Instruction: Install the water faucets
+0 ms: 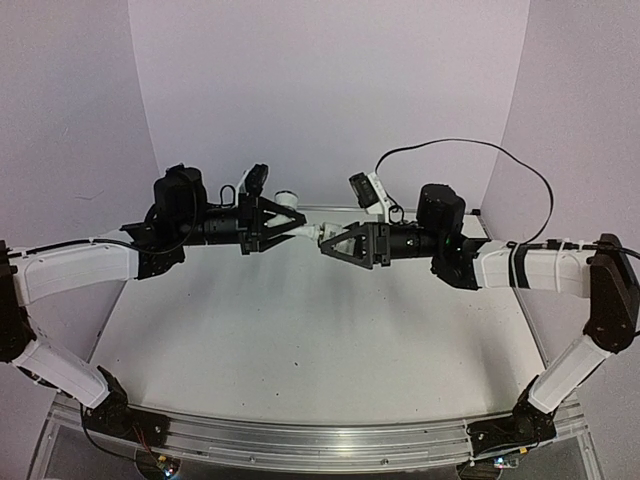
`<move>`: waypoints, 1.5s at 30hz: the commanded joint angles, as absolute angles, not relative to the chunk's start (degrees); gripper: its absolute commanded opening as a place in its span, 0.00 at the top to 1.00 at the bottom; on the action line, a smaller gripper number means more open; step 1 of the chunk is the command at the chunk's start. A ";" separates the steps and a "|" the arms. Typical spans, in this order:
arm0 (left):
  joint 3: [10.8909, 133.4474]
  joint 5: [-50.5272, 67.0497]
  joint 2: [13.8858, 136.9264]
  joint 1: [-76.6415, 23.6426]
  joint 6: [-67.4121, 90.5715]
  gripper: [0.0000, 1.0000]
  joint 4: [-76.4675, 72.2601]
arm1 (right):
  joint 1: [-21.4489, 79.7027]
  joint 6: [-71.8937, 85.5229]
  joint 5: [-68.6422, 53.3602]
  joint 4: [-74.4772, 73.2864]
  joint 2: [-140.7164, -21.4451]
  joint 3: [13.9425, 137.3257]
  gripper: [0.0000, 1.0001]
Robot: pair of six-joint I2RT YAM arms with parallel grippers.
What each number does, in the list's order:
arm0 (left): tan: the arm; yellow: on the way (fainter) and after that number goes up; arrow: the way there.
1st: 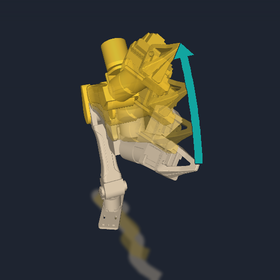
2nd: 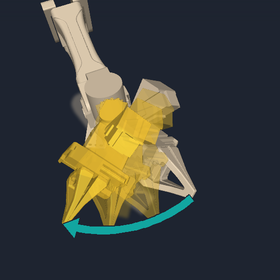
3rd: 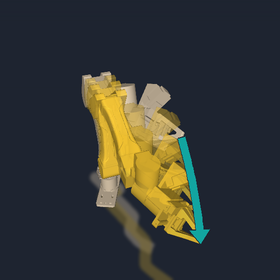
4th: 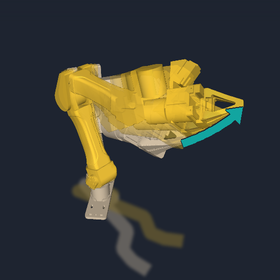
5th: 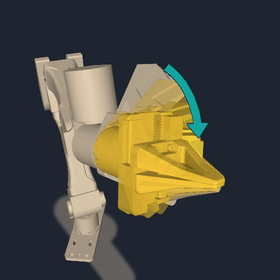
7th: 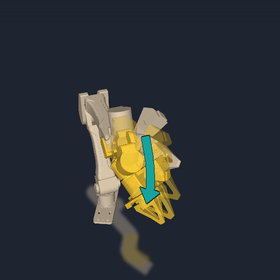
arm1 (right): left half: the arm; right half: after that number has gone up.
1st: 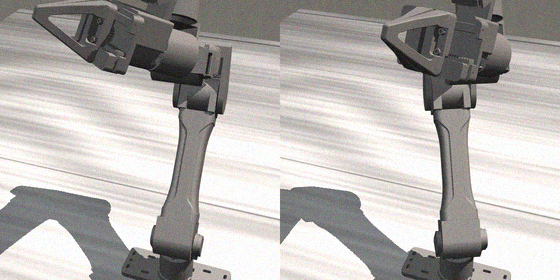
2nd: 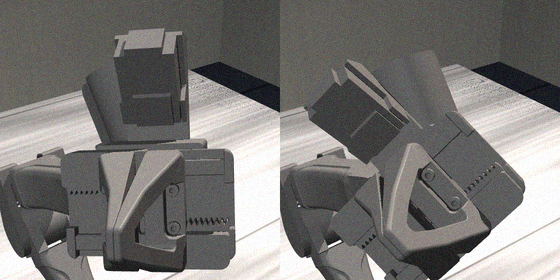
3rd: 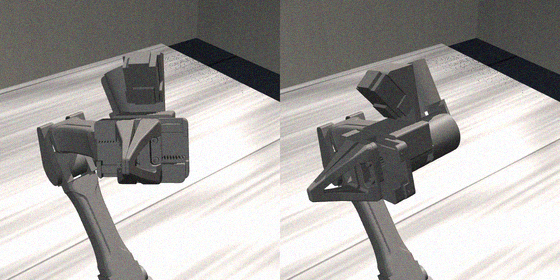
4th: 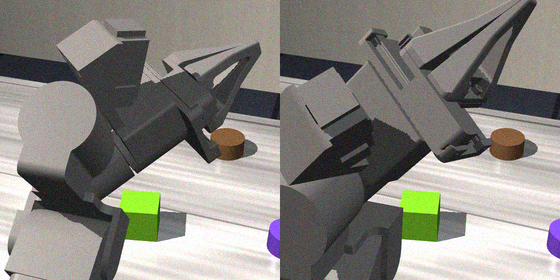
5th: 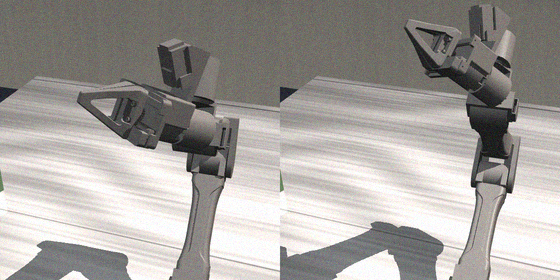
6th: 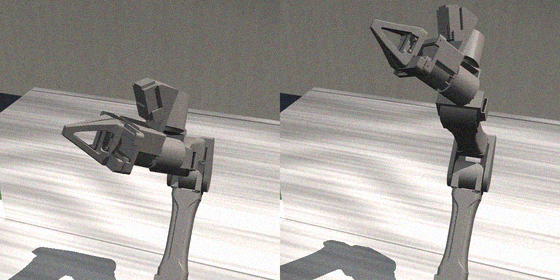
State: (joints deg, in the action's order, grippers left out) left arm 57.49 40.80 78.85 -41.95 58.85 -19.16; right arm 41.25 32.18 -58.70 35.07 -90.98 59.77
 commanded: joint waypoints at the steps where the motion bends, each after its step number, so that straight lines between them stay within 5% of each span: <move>1: 61.95 42.94 79.78 -42.11 56.64 1.00 -23.25 | 42.10 33.77 -57.20 39.81 -89.07 57.84 0.32; 3: 62.40 43.72 80.25 -42.10 55.75 1.00 -23.29 | 42.10 35.19 -55.44 40.12 -89.04 57.75 0.47; 4: 62.57 44.80 80.40 -42.10 54.22 1.00 -23.25 | 42.11 37.51 -54.32 40.44 -89.23 57.96 0.66; 9: 62.06 48.73 79.13 -42.68 42.81 1.00 -23.29 | 42.01 47.39 -54.62 42.28 -90.85 59.98 0.98; 16: 47.40 48.62 65.72 -44.87 -28.57 1.00 -19.60 | 41.92 73.88 -62.04 54.94 -95.70 63.40 1.00; 19: 57.78 41.66 68.39 -44.65 -43.30 1.00 -5.12 | 41.85 79.74 -63.27 56.04 -97.56 64.67 1.00; 20: 61.47 40.20 70.26 -44.65 -47.15 1.00 1.21 | 41.84 81.78 -63.71 56.68 -98.02 64.99 0.99; 24: 65.00 39.67 70.62 -44.65 -45.15 1.00 2.90 | 41.55 78.35 -62.45 57.44 -96.42 62.66 0.51; 25: 64.59 39.60 69.96 -44.65 -38.54 1.00 1.63 | 41.34 75.10 -61.15 56.40 -94.74 61.15 0.27; 27: 63.88 39.61 68.68 -44.64 -30.68 1.00 0.61 | 41.23 69.31 -60.41 53.26 -93.21 59.83 0.05; 34: 60.21 29.07 69.92 -44.63 28.32 1.00 -10.46 | 41.48 23.42 -53.51 17.79 -82.27 58.24 0.02; 45: 55.99 39.90 73.66 -44.56 49.83 1.00 -16.50 | 44.39 -0.94 -47.12 16.50 -79.21 55.36 0.02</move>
State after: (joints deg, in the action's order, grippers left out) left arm 55.94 35.24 74.39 -44.29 41.43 -10.57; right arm 42.15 8.45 -50.04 12.88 -78.24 55.29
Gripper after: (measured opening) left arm 0.263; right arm 0.983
